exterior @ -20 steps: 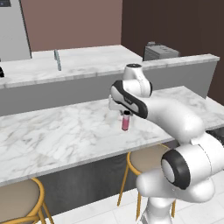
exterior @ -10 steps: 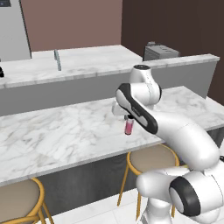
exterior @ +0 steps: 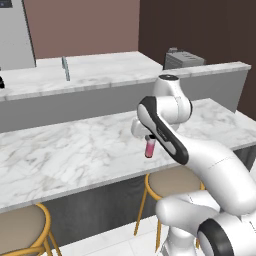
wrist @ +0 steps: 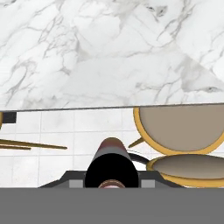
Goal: Place the large bottle from the dining counter next to the other large bottle outside the sink, and place the small bottle from the dining counter next to the other small bottle inside the sink.
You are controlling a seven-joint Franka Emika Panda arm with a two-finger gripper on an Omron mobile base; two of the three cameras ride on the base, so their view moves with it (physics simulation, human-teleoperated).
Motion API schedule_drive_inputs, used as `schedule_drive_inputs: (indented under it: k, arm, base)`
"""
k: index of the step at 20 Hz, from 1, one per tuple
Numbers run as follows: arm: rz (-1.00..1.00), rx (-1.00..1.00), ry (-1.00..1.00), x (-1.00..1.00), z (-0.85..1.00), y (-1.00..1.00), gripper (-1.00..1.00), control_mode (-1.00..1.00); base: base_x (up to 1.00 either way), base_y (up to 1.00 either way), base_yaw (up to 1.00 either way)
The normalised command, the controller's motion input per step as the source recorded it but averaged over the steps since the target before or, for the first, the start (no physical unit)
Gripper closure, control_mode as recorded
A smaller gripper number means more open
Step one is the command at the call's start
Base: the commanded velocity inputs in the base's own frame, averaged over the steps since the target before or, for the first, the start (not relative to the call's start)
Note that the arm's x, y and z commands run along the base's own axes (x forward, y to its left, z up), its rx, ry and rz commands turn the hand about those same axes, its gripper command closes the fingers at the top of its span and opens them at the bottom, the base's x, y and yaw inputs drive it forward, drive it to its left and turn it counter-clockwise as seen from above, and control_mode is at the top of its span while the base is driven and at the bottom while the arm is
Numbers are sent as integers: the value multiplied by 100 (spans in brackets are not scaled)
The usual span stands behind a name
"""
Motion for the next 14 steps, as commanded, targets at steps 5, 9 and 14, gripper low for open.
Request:
schedule_drive_inputs:
  k: [5, 9, 14]
  arm:
    - [6, 0, 0, -4, 3, 0, 100, -100]
    - [0, 0, 0, 0, 4, 0, 100, -100]
    - [0, 0, 0, 0, 0, 0, 100, -100]
  base:
    - [0, 0, 0]
    - [0, 0, 0]
    - [0, 0, 0]
